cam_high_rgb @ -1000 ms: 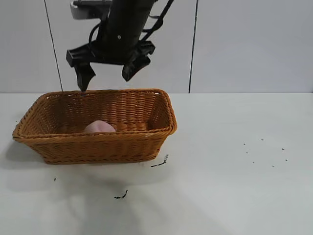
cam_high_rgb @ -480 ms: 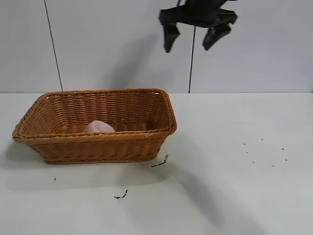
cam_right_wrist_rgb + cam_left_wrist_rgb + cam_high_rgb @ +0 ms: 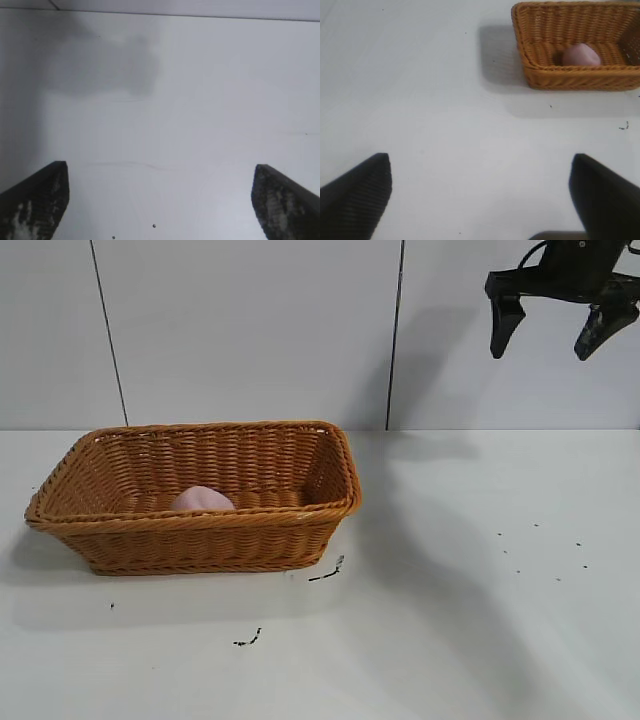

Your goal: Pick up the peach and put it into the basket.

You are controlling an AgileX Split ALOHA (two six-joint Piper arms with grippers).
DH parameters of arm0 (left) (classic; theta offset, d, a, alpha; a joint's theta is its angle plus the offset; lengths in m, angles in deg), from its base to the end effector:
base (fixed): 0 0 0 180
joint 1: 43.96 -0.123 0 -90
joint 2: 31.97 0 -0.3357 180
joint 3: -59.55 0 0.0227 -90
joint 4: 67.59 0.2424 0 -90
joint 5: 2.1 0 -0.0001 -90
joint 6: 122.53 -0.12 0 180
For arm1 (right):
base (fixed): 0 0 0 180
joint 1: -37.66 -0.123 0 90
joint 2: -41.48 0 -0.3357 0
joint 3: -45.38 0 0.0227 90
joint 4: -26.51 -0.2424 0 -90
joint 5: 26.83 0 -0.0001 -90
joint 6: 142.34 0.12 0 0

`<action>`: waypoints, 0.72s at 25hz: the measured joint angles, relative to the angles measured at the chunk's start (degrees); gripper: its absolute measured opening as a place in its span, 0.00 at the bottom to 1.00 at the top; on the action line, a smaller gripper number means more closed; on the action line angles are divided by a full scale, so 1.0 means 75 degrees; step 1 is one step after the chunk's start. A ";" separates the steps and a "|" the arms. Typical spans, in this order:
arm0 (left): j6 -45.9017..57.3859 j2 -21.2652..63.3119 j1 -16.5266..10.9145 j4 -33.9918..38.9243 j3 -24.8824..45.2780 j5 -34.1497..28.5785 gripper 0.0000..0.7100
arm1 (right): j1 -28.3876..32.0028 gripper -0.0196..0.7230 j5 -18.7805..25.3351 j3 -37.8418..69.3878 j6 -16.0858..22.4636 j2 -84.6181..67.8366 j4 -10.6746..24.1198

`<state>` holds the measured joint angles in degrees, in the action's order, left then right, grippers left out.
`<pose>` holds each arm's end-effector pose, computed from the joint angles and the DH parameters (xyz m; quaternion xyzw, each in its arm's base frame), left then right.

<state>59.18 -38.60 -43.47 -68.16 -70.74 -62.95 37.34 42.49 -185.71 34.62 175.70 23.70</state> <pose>-0.0376 -0.0007 0.2601 -0.0089 0.8534 -0.0150 0.5209 0.5274 0.0085 0.3088 -0.0255 0.9706 0.0187 0.2385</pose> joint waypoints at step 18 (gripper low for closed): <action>0.0000 0.0000 0.0000 0.0000 0.0000 0.0000 0.98 | -0.0088 0.96 0.0000 0.5594 0.0081 -0.5630 0.0376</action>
<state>59.18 -38.60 -43.47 -68.16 -70.74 -62.95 36.68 42.49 -143.75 35.23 133.48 26.51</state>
